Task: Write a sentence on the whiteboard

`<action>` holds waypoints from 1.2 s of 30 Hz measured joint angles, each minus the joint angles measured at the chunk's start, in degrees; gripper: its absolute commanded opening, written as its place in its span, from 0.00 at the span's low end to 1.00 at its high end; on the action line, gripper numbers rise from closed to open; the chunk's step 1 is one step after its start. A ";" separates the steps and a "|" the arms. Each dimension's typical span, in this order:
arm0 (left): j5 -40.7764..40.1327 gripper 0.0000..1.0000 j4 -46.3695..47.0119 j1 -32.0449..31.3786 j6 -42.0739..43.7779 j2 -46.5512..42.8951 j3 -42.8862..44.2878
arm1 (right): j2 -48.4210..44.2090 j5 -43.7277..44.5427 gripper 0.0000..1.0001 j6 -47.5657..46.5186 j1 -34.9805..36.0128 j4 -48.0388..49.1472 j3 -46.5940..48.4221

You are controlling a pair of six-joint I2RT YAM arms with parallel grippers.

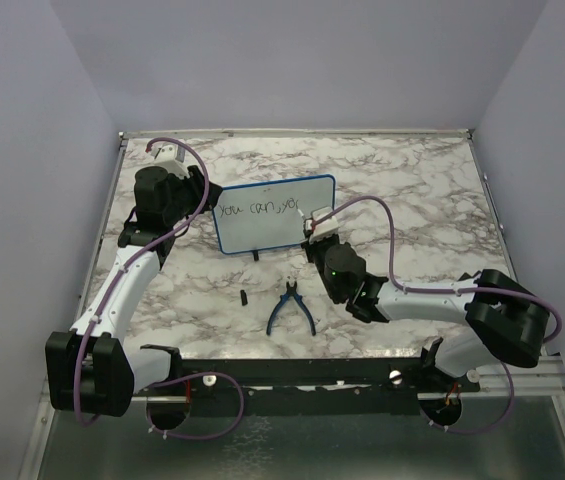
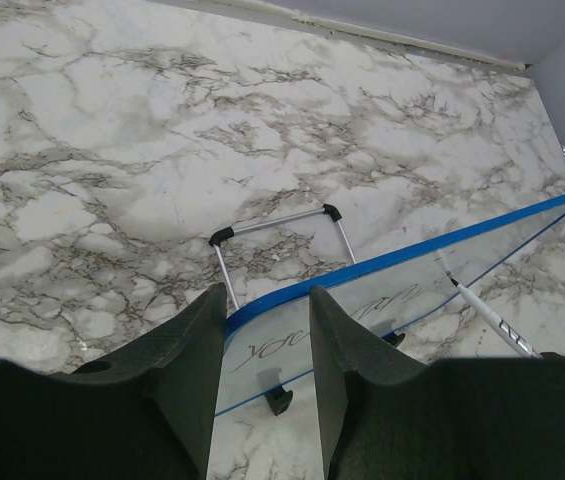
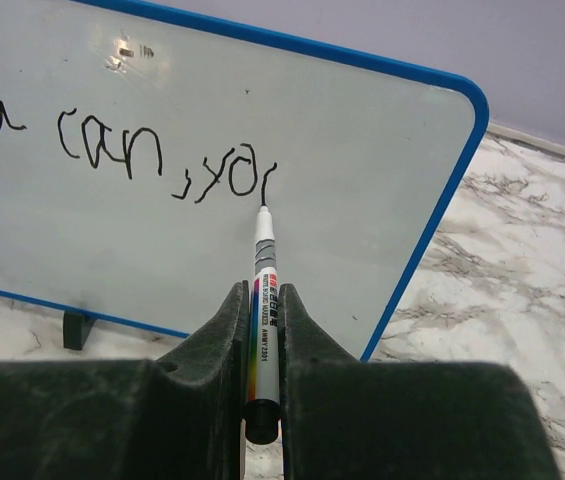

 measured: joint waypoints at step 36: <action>0.02 0.40 -0.02 0.00 0.00 0.00 0.00 | -0.76 1.38 0.01 -4.42 -0.09 2.49 -0.13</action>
